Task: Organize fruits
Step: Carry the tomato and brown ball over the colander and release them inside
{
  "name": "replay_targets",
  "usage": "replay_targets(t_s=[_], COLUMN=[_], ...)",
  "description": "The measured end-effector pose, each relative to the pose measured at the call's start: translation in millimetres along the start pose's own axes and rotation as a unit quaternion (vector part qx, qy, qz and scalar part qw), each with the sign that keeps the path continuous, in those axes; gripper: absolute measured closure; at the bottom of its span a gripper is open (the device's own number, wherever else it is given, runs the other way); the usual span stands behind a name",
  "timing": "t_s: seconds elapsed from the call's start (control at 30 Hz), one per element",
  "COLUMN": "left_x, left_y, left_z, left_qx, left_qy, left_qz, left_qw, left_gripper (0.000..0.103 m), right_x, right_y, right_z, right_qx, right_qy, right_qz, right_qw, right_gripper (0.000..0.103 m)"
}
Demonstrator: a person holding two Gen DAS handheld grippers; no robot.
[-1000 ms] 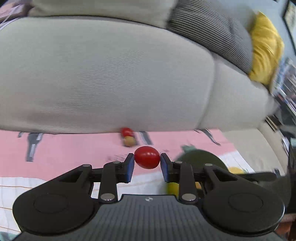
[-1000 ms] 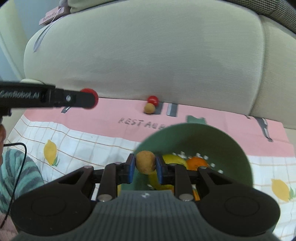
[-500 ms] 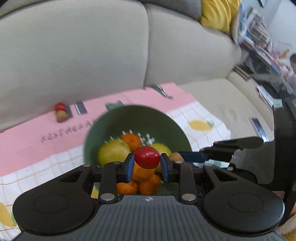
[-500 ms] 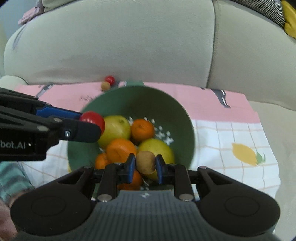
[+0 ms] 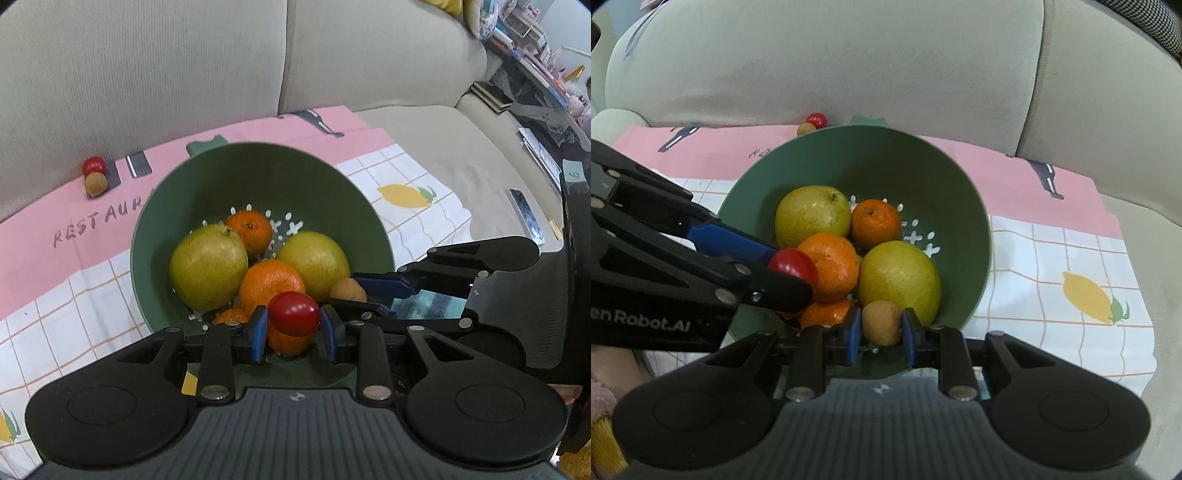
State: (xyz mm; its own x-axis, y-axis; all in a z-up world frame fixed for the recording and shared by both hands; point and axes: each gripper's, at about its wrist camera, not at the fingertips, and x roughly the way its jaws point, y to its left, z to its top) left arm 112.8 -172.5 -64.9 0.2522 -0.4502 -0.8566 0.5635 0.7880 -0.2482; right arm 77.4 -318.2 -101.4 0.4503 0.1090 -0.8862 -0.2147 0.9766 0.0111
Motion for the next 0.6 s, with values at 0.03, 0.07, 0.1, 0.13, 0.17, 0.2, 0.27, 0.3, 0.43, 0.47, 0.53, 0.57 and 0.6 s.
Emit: replay_targets(t_s=[0.03, 0.07, 0.1, 0.13, 0.17, 0.2, 0.27, 0.3, 0.43, 0.47, 0.53, 0.57, 0.6], left_x=[2, 3, 5, 6, 6, 7, 8, 8, 2, 0, -4, -7, -10], left_y=[1, 1, 2, 3, 4, 4, 4, 3, 3, 3, 4, 4, 5], left_z=[0, 0, -1, -1, -1, -2, -2, -2, -2, -2, -1, -1, -1], left_qx=[-0.001, -0.003, -0.005, -0.007, -0.008, -0.008, -0.009, -0.008, -0.005, -0.004, -0.002, -0.002, -0.002], left_qy=[0.003, 0.006, 0.009, 0.011, 0.012, 0.014, 0.015, 0.015, 0.007, 0.004, -0.003, -0.006, -0.01], left_qz=[0.0, -0.001, -0.003, -0.006, -0.006, -0.007, -0.006, -0.005, -0.001, 0.0, -0.001, -0.001, -0.002], left_qw=[1.0, 1.0, 0.9999, 0.9999, 0.9999, 0.9998, 0.9998, 0.9998, 1.0, 1.0, 1.0, 1.0, 0.9999], left_gripper=[0.069, 0.069, 0.069, 0.069, 0.069, 0.069, 0.069, 0.069, 0.059, 0.057, 0.054, 0.054, 0.052], right_x=[2, 3, 4, 5, 6, 6, 6, 6, 1, 0, -4, -6, -8], right_y=[0, 0, 1, 1, 1, 2, 2, 2, 3, 3, 4, 5, 6], right_z=[0, -1, -1, -1, -1, -1, 0, 1, 3, 3, 4, 5, 5], right_qx=[-0.001, -0.001, -0.002, -0.002, -0.003, -0.003, -0.004, -0.005, -0.004, -0.005, -0.007, -0.008, -0.009], right_qy=[0.003, 0.005, 0.007, 0.009, 0.011, 0.012, 0.012, 0.011, 0.006, 0.005, 0.002, 0.0, -0.003], right_qz=[0.001, 0.001, 0.001, 0.001, 0.001, 0.0, -0.001, -0.003, -0.006, -0.007, -0.01, -0.012, -0.015], right_qw=[1.0, 1.0, 1.0, 1.0, 1.0, 1.0, 1.0, 1.0, 1.0, 1.0, 1.0, 1.0, 1.0], right_gripper=[0.083, 0.083, 0.083, 0.083, 0.083, 0.083, 0.083, 0.082, 0.081, 0.081, 0.073, 0.07, 0.069])
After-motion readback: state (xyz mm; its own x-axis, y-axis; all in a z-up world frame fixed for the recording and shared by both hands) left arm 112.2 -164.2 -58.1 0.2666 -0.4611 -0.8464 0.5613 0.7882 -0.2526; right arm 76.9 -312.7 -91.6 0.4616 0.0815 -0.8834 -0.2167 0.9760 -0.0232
